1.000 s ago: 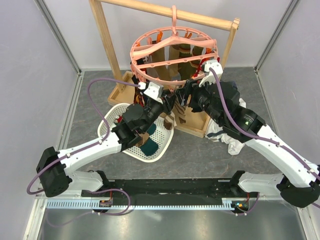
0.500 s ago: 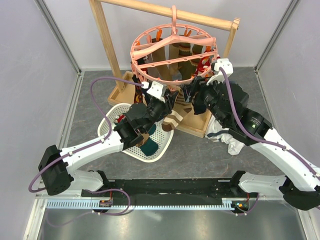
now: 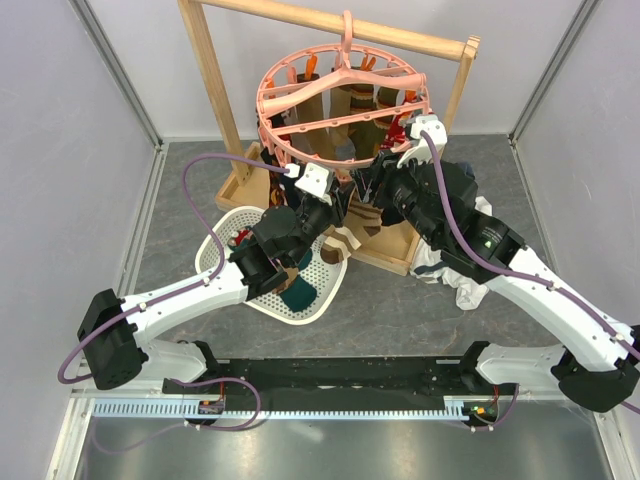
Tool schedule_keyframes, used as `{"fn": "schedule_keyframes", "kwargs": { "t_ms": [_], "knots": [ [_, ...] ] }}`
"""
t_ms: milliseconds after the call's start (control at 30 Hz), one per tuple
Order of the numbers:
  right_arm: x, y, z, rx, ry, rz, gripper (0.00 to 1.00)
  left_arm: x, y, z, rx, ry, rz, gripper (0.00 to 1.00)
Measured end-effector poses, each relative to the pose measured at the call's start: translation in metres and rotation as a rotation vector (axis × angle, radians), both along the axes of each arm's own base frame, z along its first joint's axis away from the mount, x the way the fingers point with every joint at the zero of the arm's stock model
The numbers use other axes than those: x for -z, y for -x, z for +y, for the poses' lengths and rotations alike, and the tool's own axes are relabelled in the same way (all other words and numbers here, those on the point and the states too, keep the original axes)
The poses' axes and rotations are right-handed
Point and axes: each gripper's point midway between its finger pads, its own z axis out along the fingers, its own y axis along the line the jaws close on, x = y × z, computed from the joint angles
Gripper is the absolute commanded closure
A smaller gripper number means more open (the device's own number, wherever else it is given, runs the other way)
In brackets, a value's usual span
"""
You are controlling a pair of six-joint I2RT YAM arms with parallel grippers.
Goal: Clip the socks to the hanger
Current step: Open the clamp at the hanger.
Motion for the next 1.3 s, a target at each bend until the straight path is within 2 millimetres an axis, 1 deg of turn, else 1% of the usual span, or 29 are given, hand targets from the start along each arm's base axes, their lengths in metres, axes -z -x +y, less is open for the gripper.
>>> {"fn": "schedule_keyframes", "kwargs": {
  "t_ms": [333,700,1000,1300],
  "knots": [
    [0.000,-0.002,0.003,0.002,-0.020,-0.005,0.51,0.000,-0.002,0.003,-0.019,-0.001,0.002,0.98],
    [-0.004,0.005,0.005,-0.025,-0.030,-0.008,0.53,-0.002,-0.003,0.006,-0.049,-0.009,0.016,0.98],
    [0.013,0.006,0.005,-0.026,-0.022,0.021,0.55,0.000,-0.002,0.005,-0.050,-0.022,0.026,0.98],
    [0.014,0.000,0.013,-0.026,-0.055,0.000,0.54,0.001,0.006,-0.001,-0.033,-0.030,0.032,0.98]
  ]
}}
